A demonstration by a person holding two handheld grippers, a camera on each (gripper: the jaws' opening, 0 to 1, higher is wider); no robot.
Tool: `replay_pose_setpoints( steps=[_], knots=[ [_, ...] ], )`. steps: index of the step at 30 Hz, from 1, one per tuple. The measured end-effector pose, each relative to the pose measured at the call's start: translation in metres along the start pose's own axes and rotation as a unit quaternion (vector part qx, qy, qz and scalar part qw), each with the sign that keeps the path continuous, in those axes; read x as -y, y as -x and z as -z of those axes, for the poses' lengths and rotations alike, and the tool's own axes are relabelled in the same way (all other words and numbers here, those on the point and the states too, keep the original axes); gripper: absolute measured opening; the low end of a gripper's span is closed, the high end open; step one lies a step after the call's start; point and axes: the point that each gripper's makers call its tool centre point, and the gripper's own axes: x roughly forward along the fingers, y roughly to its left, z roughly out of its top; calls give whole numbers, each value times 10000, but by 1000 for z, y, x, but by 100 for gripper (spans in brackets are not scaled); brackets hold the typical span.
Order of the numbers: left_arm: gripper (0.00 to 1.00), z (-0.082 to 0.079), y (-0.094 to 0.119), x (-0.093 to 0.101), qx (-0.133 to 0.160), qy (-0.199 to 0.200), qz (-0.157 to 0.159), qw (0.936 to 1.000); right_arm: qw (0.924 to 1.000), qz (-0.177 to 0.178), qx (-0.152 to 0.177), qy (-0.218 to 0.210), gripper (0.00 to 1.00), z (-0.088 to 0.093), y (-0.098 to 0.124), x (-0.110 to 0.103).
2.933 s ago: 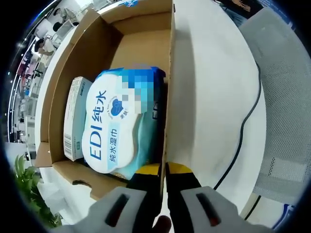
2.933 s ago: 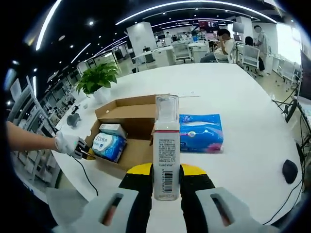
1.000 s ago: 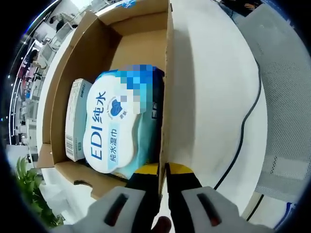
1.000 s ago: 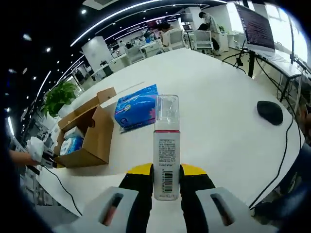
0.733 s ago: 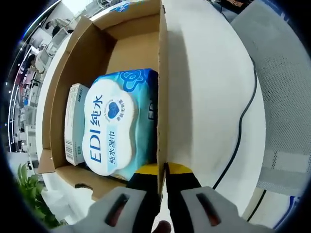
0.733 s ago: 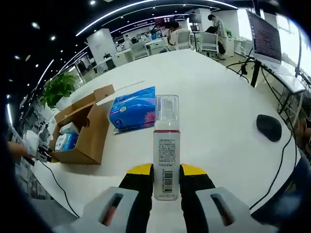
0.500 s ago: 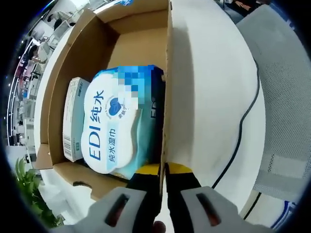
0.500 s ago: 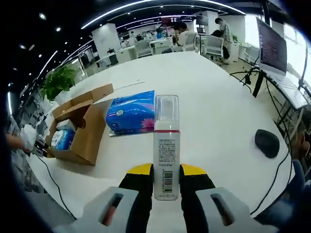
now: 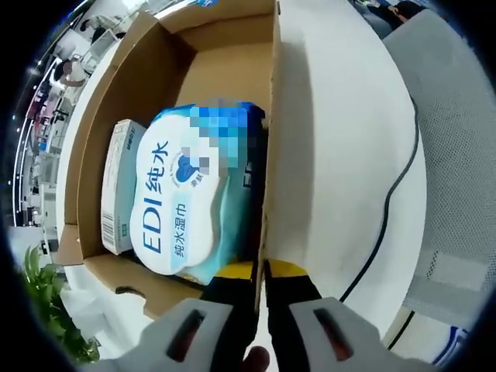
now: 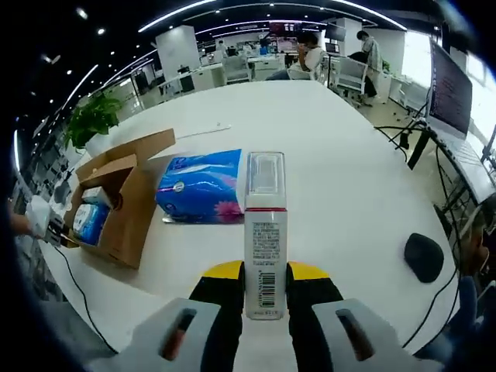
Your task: Operate the shoe box by opening the lid, removing the specified soft item, and placing it in the target area until the item is outside and the box remains undamaged.
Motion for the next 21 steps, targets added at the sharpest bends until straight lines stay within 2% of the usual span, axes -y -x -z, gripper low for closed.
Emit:
replay_pose_setpoints(
  steps=[7,11,21],
  knots=[
    [2,1,1,1,-4,-41,-1,10000,9997,-122,-200,68,17,4,-14,-6],
    [2,0,2,1,-6,-39,3,10000,9994,-133,-304,130,17,4,-21,-1],
    [2,1,1,-1,-49,-17,-50,10000,9994,-124,-308,54,17,-13,-33,14]
  ],
)
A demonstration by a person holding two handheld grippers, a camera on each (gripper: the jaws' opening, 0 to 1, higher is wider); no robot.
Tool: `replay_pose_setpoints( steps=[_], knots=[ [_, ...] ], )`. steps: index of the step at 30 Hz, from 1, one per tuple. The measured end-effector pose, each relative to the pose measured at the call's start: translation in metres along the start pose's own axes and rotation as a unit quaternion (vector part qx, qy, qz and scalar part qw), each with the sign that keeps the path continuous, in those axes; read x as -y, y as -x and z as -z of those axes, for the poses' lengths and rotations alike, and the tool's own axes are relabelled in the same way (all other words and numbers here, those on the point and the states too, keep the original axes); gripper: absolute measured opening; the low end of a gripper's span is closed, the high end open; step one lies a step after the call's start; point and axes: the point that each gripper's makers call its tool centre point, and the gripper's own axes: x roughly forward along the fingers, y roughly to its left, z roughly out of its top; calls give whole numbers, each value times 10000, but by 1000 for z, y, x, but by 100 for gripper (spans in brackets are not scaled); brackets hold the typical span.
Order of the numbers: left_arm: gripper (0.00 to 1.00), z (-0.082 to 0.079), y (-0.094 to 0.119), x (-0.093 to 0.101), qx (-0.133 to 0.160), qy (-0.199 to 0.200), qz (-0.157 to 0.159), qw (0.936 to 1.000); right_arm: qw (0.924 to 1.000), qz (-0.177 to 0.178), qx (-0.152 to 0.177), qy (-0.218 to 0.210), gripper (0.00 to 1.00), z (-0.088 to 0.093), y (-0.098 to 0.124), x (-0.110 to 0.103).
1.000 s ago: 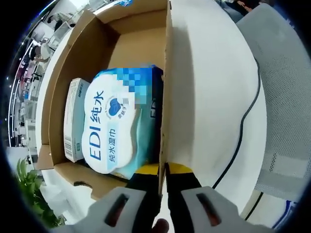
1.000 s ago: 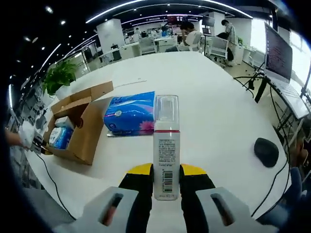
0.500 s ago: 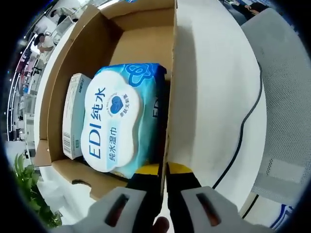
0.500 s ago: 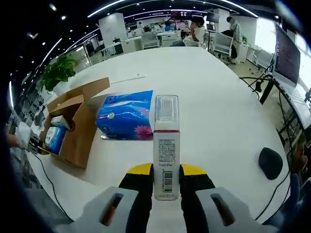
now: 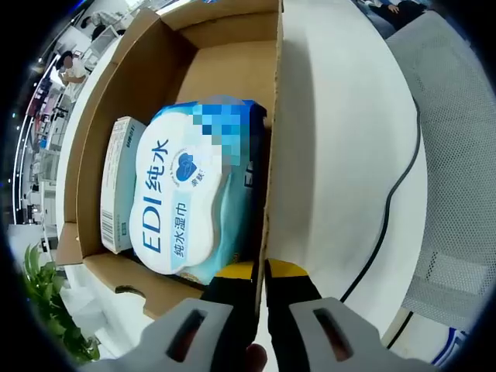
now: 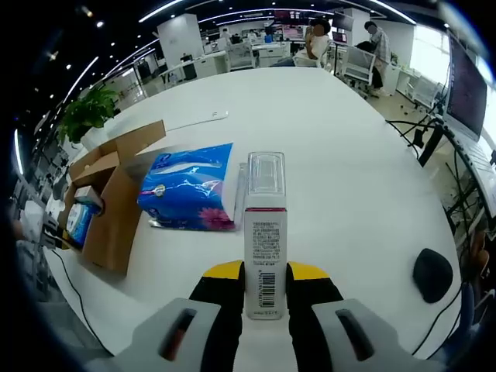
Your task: Operate the shoe box by opening the lid, removing the specified soft item, and placing it in the target area until the item is outside and the box remains undamaged.
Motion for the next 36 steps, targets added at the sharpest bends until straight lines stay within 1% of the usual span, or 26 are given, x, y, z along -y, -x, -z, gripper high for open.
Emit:
replay_pose_setpoints(
  steps=[5,6,8,10,13,16,19,23,24,29,33,36],
  knots=[
    [2,0,0,1,5,-23,8,10000,10000,-16,-20,-27,17,-5,-6,4],
    [2,0,0,1,4,-27,5,10000,9998,-76,-31,-160,17,-7,-7,3],
    [2,0,0,1,4,-16,7,10000,9996,-141,4,-234,17,-15,-9,4],
    [2,0,0,1,-8,-15,9,10000,9996,-133,27,-235,17,-22,-12,8],
    [2,0,0,1,-28,-5,12,10000,9996,-194,-62,-170,17,-33,-18,9],
    [2,0,-1,1,-36,8,10,10000,9996,-202,-192,-93,17,-37,-27,11],
    [2,0,-1,0,-36,16,18,10000,9993,-235,-261,-149,17,-42,-36,13],
    [2,0,0,0,-66,26,18,10000,9991,-266,-274,-178,17,-50,-41,11],
    [2,1,-1,0,-71,7,30,10000,9992,-289,-264,-115,17,-54,-43,9],
    [2,0,-1,0,-62,10,23,10000,9989,-292,-364,-9,17,-59,-51,9],
    [2,0,0,-1,-55,23,9,10000,9984,-277,-489,0,17,-59,-59,10],
    [2,0,-1,-2,-66,32,17,10000,9976,-261,-627,115,17,-58,-68,11]
  ],
)
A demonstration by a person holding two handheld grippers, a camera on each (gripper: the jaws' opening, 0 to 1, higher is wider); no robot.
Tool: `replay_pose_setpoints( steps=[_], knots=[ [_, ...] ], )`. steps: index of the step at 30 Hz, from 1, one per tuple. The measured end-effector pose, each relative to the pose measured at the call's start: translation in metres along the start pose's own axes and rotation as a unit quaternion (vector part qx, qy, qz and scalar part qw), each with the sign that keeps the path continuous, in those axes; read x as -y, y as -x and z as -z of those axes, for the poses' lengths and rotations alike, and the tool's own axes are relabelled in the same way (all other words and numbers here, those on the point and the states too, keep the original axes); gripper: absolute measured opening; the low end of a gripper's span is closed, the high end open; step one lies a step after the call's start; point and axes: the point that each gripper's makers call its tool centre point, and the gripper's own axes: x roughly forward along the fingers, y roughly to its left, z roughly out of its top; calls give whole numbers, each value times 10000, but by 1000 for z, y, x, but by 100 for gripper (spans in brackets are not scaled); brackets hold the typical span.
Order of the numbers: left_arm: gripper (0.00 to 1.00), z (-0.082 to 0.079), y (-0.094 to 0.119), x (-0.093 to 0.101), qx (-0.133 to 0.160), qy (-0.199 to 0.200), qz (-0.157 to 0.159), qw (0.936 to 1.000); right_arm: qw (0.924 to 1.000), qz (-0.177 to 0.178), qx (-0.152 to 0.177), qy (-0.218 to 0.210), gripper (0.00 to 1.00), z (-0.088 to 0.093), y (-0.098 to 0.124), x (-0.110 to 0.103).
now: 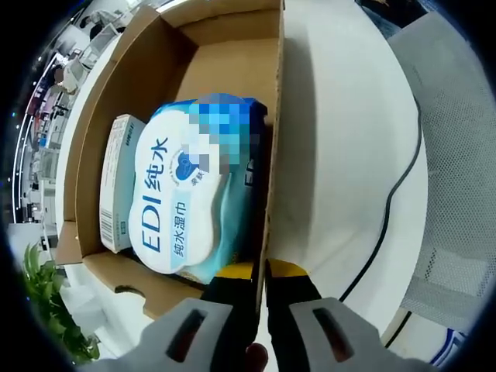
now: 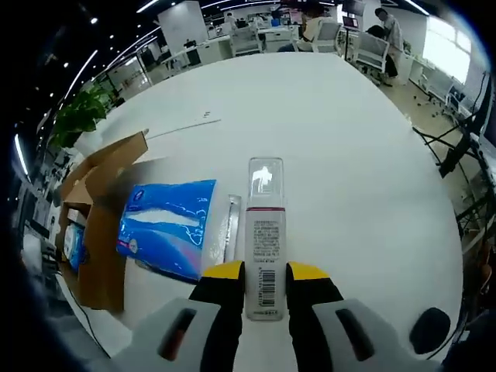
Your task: Operate the shoe box by opening the lid, removing the specified soft item, and placing it in the target area until the item is outside and the box remains undamaged.
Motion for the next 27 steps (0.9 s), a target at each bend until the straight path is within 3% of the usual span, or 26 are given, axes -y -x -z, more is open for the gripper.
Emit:
replay_pose_setpoints(
  steps=[12,18,27],
  knots=[
    [2,-1,-1,1,-12,2,16,10000,9998,-13,-197,55,17,-5,-22,-6],
    [2,-1,-2,2,-18,13,13,10000,9994,117,-339,-25,17,7,-19,-13],
    [2,-2,-3,1,-30,13,14,10000,9987,148,-463,128,18,3,-37,5]
  ],
)
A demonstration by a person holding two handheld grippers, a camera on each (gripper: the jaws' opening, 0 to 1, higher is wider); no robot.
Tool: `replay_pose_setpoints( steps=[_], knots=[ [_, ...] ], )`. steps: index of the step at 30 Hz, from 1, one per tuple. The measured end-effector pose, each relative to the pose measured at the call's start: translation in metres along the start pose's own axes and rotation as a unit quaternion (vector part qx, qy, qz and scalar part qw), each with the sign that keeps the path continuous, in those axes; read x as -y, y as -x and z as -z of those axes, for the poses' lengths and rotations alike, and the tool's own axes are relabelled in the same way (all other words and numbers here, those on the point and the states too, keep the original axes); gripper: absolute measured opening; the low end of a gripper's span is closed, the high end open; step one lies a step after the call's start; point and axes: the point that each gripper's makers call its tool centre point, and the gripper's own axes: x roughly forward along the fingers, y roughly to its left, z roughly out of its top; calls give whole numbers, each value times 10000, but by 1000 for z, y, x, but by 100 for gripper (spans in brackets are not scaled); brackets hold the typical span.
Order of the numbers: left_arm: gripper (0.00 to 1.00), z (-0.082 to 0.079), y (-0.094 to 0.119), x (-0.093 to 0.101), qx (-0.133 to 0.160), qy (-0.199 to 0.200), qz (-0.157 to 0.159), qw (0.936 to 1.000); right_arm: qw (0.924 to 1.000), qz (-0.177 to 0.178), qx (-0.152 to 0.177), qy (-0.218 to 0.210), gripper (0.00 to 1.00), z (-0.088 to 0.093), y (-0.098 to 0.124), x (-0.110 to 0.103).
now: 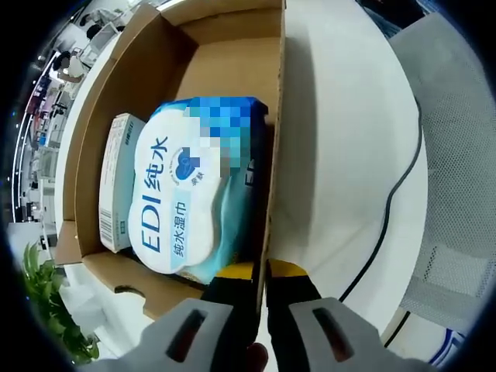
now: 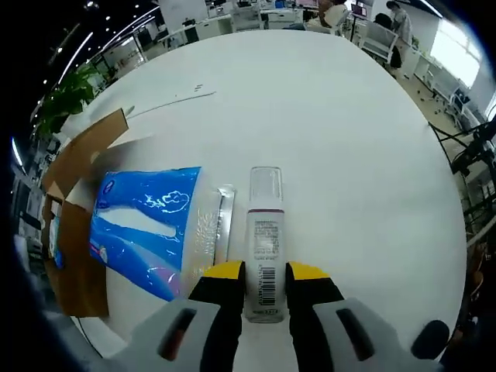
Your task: Operate the shoe box by opening the lid, removing the specified soft item, and placing it in the target area until the item is outside and the box remains undamaged.
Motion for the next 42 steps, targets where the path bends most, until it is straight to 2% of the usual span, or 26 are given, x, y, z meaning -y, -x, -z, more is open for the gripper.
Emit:
replay_pose_setpoints(
  steps=[7,16,21,22,28,34,42],
  knots=[
    [2,0,1,0,-1,-15,-35,10000,9999,56,-109,-110,18,-4,-15,15],
    [2,0,1,-1,-13,-20,-14,10000,9998,-19,2,-195,21,-4,-18,16],
    [2,-1,1,-1,-19,-32,6,10000,9997,79,166,-145,30,-3,-14,17],
    [2,-1,2,-1,-18,-34,5,10000,9997,72,198,-145,34,-3,-13,16],
    [2,0,2,-2,-19,-42,-1,10000,9993,61,336,-155,35,0,0,12],
    [2,0,3,-2,-28,-36,-4,10000,9986,80,464,-254,35,12,27,-2],
    [2,1,2,-2,-99,-30,-7,9999,9969,51,715,-318,34,16,64,-11]
  ],
)
